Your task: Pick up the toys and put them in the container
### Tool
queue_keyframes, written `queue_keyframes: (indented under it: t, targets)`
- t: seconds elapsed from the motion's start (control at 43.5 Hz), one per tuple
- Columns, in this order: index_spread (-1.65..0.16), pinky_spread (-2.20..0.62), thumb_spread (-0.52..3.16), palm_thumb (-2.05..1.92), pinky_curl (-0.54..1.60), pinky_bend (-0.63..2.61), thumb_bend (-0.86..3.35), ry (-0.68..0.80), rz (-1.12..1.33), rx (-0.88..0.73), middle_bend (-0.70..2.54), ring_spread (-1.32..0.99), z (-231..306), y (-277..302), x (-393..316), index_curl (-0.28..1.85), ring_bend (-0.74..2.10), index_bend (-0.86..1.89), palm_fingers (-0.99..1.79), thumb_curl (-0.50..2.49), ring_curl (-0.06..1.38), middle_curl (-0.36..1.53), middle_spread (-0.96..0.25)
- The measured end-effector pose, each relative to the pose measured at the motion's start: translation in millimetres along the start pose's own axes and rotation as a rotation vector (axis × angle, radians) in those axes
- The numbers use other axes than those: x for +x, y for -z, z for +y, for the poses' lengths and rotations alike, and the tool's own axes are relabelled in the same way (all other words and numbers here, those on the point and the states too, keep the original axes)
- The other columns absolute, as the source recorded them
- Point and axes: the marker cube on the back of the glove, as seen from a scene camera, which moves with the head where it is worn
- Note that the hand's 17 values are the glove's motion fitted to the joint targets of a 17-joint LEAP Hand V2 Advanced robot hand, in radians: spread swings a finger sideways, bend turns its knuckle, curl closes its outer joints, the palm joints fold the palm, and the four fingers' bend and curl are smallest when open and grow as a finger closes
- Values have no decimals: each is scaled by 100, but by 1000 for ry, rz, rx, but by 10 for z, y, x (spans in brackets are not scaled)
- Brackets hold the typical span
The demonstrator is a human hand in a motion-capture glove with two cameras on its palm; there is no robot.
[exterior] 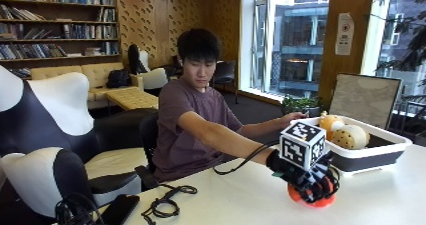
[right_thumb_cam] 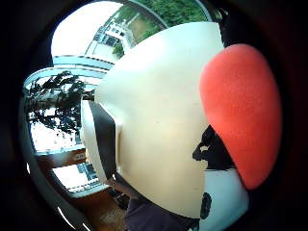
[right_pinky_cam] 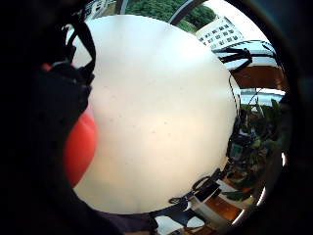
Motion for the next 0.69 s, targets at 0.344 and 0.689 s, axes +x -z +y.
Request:
queue_keyframes:
  t: [0.344,0.689]
  targets:
    - [-32,-31,110,67,43,117,21,181,53,101,41,-39,272,1074,-1244,40,102,21,53,68,63,50,-21]
    - [-35,-34,91,71,47,121,16,427,179,137,46,-49,497,1615,-2706,50,105,24,48,78,69,62,-31]
